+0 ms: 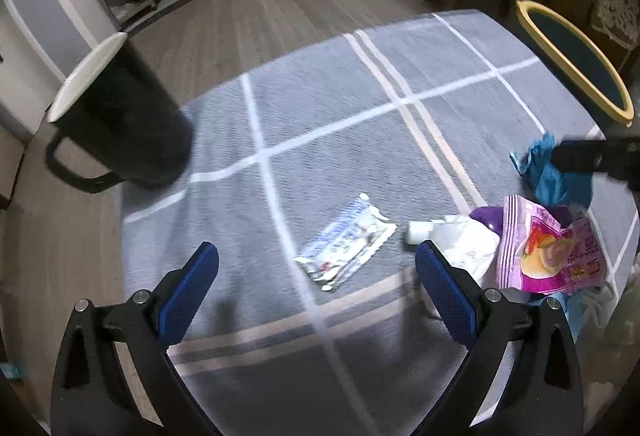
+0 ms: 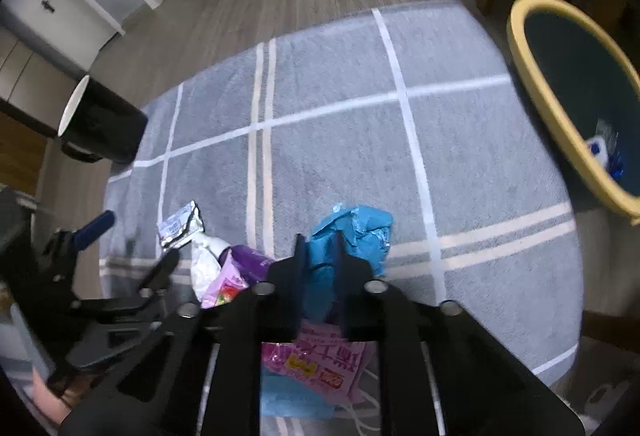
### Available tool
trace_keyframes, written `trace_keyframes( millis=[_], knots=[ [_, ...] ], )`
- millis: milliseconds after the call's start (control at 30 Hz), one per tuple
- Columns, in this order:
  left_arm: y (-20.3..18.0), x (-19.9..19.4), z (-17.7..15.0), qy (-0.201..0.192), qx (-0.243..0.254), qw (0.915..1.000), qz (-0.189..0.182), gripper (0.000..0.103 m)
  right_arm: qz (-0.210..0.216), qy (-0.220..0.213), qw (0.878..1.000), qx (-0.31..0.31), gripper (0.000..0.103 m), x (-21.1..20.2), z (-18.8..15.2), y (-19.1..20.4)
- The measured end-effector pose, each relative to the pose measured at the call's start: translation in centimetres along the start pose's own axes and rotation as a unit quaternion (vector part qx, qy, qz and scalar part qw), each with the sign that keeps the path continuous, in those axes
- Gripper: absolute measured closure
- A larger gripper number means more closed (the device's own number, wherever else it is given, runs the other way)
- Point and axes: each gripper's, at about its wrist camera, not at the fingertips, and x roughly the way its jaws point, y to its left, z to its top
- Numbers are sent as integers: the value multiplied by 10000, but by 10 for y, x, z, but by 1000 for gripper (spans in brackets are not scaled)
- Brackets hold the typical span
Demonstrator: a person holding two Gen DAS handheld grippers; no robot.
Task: Collect trash
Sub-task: 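Grasp the teal crumpled glove with the right tool while the left tool grasps the foil blister strip, then carry the glove and blister strip over the teal bin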
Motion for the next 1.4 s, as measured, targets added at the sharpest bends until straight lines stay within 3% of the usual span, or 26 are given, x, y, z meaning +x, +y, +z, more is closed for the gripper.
trace_keyframes(
  millis=[167,267,400,667,867,933,1033,1200,1400],
  knots=[
    [-1,10,4,60,-133,9997,-185,8,87,-98,9998,179,93,-6,6,-8],
    [7,15,5,88,-369,9988,-303,16,103,-88,9997,178,93,-6,6,-8],
    [24,12,3,0,-708,9972,-256,16,103,-152,9998,128,93,-9,8,-7],
    [1,19,4,131,-133,9996,-232,21,108,-166,9998,103,93,-10,8,-7],
    [2,24,5,188,-292,9982,-497,43,93,-195,9997,139,93,-11,9,-9],
    [2,23,6,185,-302,9980,-524,58,99,-205,9996,147,93,-12,9,-9],
    [2,21,8,201,-340,9976,-575,73,94,-237,9996,136,93,-13,11,-9],
    [3,18,10,184,-364,9976,-551,73,138,-327,9993,138,93,-17,13,-10],
    [7,-3,23,-152,-581,9970,-498,73,258,-474,9980,342,93,-28,19,-20]
  ],
)
